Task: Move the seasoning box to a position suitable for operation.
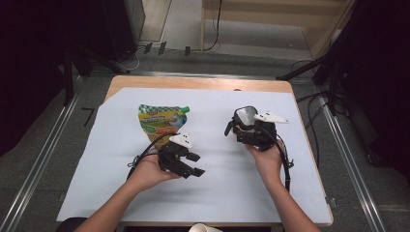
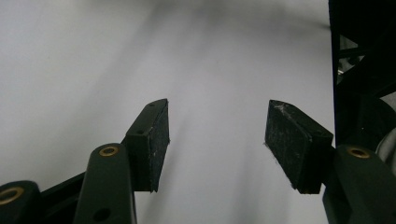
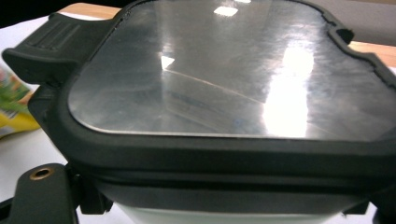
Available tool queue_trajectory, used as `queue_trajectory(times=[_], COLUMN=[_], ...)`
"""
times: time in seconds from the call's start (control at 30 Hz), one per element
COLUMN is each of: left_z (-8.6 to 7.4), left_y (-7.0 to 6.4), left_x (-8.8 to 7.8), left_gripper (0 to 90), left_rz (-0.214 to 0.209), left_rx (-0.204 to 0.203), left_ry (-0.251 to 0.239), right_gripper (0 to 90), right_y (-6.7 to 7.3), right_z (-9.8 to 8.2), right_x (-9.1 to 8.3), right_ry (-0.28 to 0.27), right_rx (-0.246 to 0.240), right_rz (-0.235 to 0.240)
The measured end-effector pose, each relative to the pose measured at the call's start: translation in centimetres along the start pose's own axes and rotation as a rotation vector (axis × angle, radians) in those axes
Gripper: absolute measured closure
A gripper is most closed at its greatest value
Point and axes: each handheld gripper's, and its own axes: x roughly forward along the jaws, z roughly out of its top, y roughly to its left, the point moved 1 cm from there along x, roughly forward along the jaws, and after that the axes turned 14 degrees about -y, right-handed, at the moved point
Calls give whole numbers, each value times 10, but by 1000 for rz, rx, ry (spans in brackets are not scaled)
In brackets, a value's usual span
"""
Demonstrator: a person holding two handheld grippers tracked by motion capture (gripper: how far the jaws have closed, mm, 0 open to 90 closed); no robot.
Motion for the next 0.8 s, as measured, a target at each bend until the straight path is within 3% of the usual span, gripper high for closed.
queue_trajectory(times=[0.23,0.37,0.5,0.8], left_z=[1,2,4,4], left_y=[0,1,3,4], left_x=[1,0,-3,-6], left_gripper=[404,422,418,416], left_rz=[-7,16,15,14], left_rx=[4,2,-3,-1], left_ry=[5,-8,-12,-15], right_gripper=[155,155,155,156], right_y=[11,18,27,40], right_z=[-8,-14,-21,-34], right_x=[-14,-21,-28,-25], right_ry=[7,26,43,64], right_rx=[-7,2,-22,-45], right_rz=[43,66,97,170])
